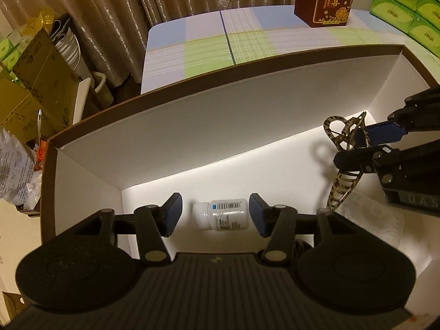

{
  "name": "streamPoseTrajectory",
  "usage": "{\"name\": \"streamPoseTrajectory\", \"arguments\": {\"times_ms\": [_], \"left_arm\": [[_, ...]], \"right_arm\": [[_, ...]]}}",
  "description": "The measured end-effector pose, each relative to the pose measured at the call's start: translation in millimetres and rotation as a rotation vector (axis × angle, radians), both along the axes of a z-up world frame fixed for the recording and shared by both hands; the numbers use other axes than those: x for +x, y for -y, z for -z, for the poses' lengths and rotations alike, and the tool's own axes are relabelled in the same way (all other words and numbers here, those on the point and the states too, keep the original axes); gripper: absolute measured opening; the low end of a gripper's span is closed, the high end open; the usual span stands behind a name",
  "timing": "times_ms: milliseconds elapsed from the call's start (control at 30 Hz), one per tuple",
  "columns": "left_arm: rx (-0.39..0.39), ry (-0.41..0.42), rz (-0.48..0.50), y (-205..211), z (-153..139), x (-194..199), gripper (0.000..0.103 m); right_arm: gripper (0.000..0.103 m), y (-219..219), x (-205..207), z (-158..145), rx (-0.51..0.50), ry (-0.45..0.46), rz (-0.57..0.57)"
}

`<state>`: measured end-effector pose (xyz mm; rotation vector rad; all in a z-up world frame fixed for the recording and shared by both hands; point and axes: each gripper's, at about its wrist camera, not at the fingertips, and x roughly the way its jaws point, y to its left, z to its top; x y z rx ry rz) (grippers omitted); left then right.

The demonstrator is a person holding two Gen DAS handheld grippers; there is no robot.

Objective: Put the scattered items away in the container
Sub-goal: 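Open both grippers to drop the bottle and clip into the box, then lift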

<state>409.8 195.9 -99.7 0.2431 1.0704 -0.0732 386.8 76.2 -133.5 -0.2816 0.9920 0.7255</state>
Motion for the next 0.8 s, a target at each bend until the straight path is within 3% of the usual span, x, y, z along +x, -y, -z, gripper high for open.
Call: {"name": "streamPoseTrajectory", "arguments": {"times_ms": [200,267,433,467,600,667,800], "left_arm": [[-0.006,0.005,-0.004,-1,-4,-4,0.053],[-0.003,0.009,-0.008,-1,-6,-5,0.054],[0.01,0.014,-0.023,-1,-10,-8,0.069],[0.012,0.016,-0.021,0,-11,-9,0.07],[0.023,0.021,-0.026,0,-14,-12,0.076],[0.02,0.02,-0.027,0,-16,-14,0.08],[0.013,0.021,-0.035,0,-21,-20,0.085]], "right_arm": [[0.024,0,1,-1,-0.003,0.006,0.002],[0.042,-1,-1,-3,-0.016,0.023,-0.004],[0.058,2,-7,-8,-0.006,0.031,-0.044],[0.064,2,-9,-8,-0.007,0.031,-0.047],[0.072,7,-19,-9,-0.017,0.035,-0.064],[0.084,12,-25,-12,-0.019,0.043,-0.065],[0.093,17,-35,-19,-0.019,0.074,-0.06]]}}
